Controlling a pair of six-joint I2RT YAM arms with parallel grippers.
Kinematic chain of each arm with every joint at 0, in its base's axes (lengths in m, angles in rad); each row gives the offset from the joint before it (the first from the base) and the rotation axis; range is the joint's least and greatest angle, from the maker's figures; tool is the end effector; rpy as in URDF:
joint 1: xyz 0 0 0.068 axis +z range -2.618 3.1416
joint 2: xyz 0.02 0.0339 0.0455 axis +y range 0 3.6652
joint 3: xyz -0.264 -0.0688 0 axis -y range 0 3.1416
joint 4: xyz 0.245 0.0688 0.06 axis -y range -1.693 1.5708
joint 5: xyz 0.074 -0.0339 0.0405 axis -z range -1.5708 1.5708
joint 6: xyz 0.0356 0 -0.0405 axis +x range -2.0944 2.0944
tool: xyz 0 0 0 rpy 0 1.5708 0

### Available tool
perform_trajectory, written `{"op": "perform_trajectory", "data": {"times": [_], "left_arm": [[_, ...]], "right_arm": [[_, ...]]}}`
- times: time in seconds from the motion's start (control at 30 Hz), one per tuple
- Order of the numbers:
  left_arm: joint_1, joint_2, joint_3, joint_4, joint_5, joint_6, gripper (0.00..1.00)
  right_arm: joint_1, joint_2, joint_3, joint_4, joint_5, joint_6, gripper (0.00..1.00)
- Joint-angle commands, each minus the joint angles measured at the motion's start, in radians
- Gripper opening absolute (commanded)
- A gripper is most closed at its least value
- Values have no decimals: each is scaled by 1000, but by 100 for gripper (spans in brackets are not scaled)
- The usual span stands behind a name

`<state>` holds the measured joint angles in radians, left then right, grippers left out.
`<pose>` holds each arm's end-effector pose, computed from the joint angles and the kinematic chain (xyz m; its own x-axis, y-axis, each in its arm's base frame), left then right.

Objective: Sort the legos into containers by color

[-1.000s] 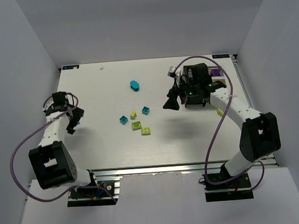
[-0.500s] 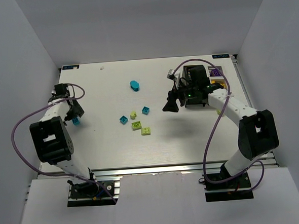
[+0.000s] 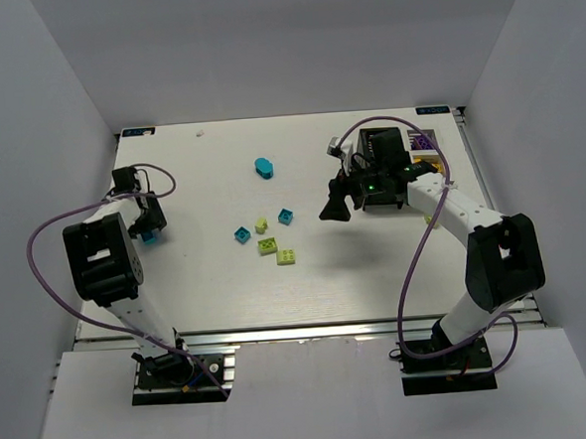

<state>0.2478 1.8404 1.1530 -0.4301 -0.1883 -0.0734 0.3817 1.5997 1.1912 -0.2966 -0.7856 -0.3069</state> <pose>0.3527 0.0961 0.1609 -0.8457 -0.2883 -0.4491 -0.3835 0.9135 0.1357 0.3171 0.1544 0.2709 -0.3428 -0.3677 -0.8644 -0.9092 0.3612 0.2069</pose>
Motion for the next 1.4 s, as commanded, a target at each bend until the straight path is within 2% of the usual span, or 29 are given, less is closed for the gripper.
{"op": "perform_trajectory", "data": {"times": [0.0,0.13,0.27,0.3,0.4,0.47,0.53,0.63,0.67,0.7,0.77,0.8,0.83,0.9,1.0,1.1,1.17,1.37], "left_arm": [[10,8,-7,59,29,14,75],[21,10,-13,79,49,1,66],[27,-10,-38,111,84,-26,48],[28,-18,-55,129,92,-34,40],[28,-65,-88,172,131,-71,28],[27,-116,-117,194,156,-107,25],[27,-156,-142,226,248,-169,18],[-1,-257,-170,295,367,-273,14],[-18,-312,-191,318,394,-299,14],[-62,-337,-202,373,417,-328,14],[-117,-372,-210,421,469,-405,13],[-192,-386,-204,476,475,-428,13],[-227,-386,-190,488,480,-456,13],[-364,-363,-139,546,481,-486,13],[-494,-311,-37,614,483,-523,13],[-585,-198,69,645,486,-540,13],[-617,-89,198,652,490,-548,13],[-743,207,572,688,529,-566,13]], "right_arm": [[2,-38,15,-15,8,-9,89],[0,-43,15,-22,9,-17,90],[2,-43,16,-22,11,-11,89],[2,-43,15,-21,11,-9,89],[0,-44,11,-18,16,-6,89],[2,-52,5,-16,29,-6,89],[-4,-69,-2,-3,64,20,89],[-30,-110,-22,74,138,89,86],[-38,-118,-12,92,157,103,82],[-62,-121,-1,94,172,114,64],[-95,-119,21,93,163,155,32],[-128,-124,31,105,152,169,6],[-147,-126,37,108,146,179,0],[-187,-145,57,125,108,204,0],[-275,-184,77,158,97,235,0],[-328,-195,103,174,94,242,0],[-348,-195,104,169,94,235,0],[-411,-219,62,175,95,245,11]]}}
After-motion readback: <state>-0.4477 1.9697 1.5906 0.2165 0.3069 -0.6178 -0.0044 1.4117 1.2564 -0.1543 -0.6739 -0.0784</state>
